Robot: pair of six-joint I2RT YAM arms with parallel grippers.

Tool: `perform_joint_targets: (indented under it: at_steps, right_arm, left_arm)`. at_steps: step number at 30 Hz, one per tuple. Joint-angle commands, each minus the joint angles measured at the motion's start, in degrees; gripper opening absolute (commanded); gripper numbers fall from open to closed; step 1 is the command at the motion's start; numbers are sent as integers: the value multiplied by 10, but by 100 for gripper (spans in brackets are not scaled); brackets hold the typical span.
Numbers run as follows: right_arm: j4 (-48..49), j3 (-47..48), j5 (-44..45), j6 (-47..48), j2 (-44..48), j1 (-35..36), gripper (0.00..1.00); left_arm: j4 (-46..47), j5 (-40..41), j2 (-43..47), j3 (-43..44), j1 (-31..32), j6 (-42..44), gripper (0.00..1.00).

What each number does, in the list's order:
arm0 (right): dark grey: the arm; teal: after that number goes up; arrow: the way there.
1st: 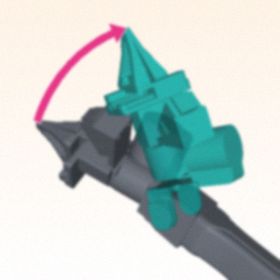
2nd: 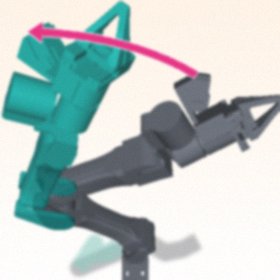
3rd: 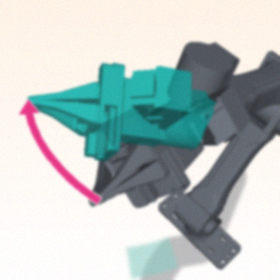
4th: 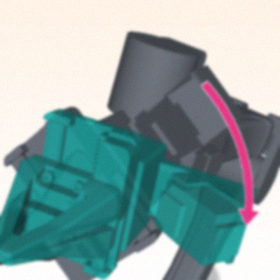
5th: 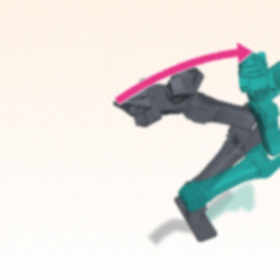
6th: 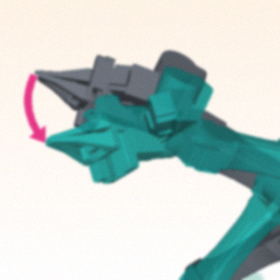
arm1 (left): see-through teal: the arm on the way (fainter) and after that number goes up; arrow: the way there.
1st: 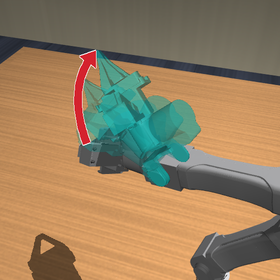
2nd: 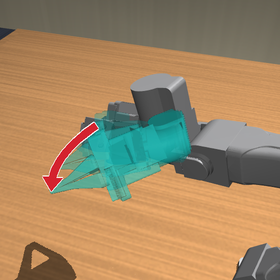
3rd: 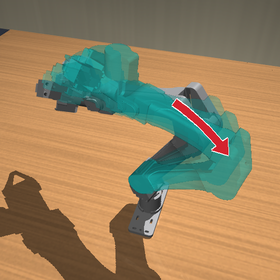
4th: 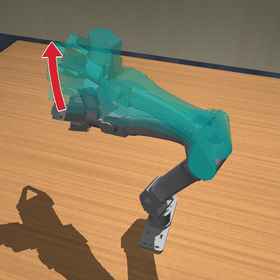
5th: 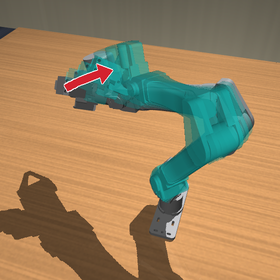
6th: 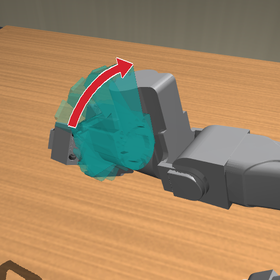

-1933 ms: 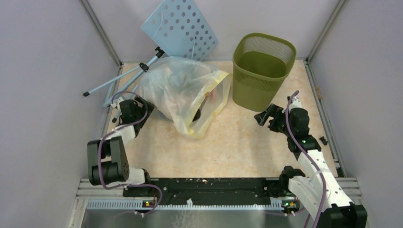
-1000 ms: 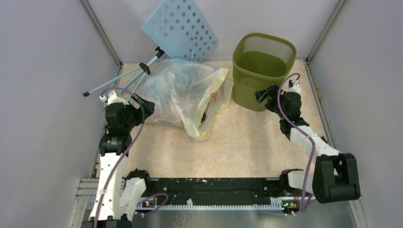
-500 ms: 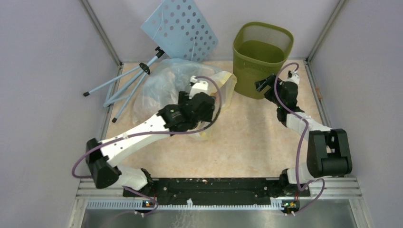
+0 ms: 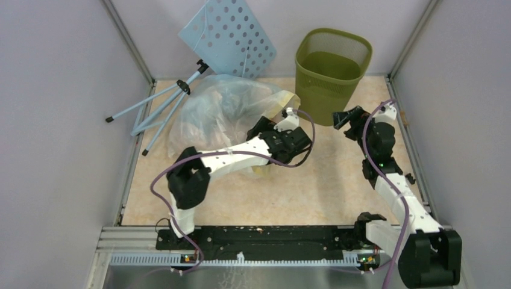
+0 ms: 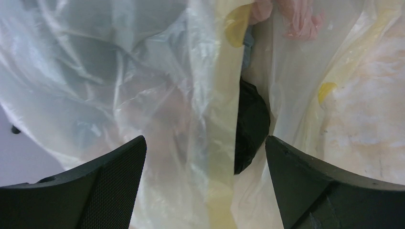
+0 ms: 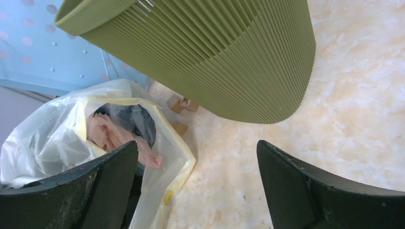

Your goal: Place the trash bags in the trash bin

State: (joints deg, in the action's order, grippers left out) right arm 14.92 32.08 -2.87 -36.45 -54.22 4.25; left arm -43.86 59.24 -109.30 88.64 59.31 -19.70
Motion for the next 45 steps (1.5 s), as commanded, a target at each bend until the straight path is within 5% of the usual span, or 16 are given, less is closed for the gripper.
perform_joint_targets:
  at_steps: [1, 11, 16, 22, 30, 45]
  right_arm:
    - [-46, -11, 19, 20, 69, -3, 93]
    - [-108, -57, 5, 24, 181, -3, 93]
    - [-91, -97, -43, 8, 177, -3, 86]
    - [22, -127, -104, -14, 106, 51, 75]
    - [242, -114, -55, -13, -35, 194, 69]
    - [486, 50, 44, -22, -387, 277, 66]
  left_arm:
    - [-2, 77, -59, 50, -7, 10, 99]
    - [-21, 154, -135, 74, -79, -34, 92]
    - [-63, 145, -107, 104, -77, -49, 48]
    - [-4, -44, 13, 81, -73, 48, 1]
    - [-40, -252, 82, 91, -128, 43, 0]
    - [-4, -391, 179, 47, -206, 51, 0]
